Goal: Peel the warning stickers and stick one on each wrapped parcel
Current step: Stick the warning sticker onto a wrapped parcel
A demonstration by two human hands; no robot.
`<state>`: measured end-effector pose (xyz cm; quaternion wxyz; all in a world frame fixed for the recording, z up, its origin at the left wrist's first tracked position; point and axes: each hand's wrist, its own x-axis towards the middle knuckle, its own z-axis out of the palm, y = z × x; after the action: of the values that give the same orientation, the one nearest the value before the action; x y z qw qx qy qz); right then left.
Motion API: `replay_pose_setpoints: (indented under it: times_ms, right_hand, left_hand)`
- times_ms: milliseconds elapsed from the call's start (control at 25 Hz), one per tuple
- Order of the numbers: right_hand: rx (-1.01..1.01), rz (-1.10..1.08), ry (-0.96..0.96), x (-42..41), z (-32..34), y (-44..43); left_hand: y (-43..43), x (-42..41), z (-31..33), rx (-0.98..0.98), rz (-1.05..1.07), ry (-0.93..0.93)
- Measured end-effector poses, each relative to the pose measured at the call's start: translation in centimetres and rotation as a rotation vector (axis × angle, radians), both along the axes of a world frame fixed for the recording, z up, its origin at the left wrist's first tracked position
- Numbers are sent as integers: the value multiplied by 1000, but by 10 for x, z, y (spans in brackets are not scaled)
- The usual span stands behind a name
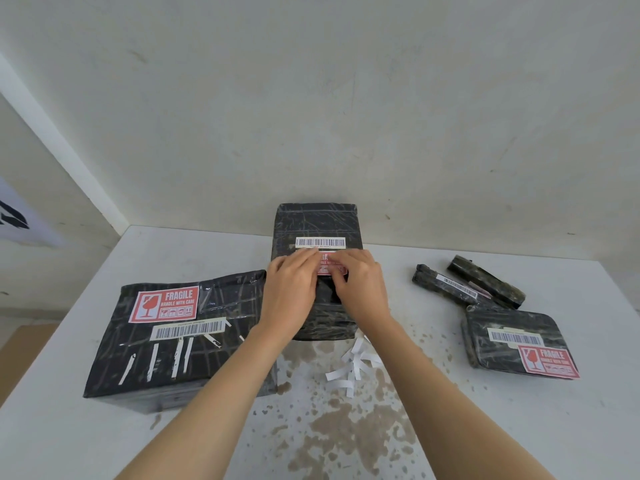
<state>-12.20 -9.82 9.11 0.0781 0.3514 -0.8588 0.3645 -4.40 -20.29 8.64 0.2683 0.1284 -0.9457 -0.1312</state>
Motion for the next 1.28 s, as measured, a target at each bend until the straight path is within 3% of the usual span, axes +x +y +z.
replay_pose_setpoints:
  times_ms: [200,400,520,880,1160,1280]
  right_hand:
    - [105,28,156,2,-10,4]
    - [436,125,168,6,-6,12]
    - [504,162,30,9,-8,17]
    - [637,195,100,16,7,-14]
    - [679,332,8,20,12,1]
    - [642,290,-9,22,10,21]
  left_hand:
    - [-6,11,-10,-64,-12,-269]
    - [-12,14,3,-19,-29,-596]
    - [-24,25,5,-27,-9,-646]
    - [-30,39,4,-14,44,-634]
    - [-28,37,2,-23,38,-628]
    - [-28,38,2,-23,39,-625]
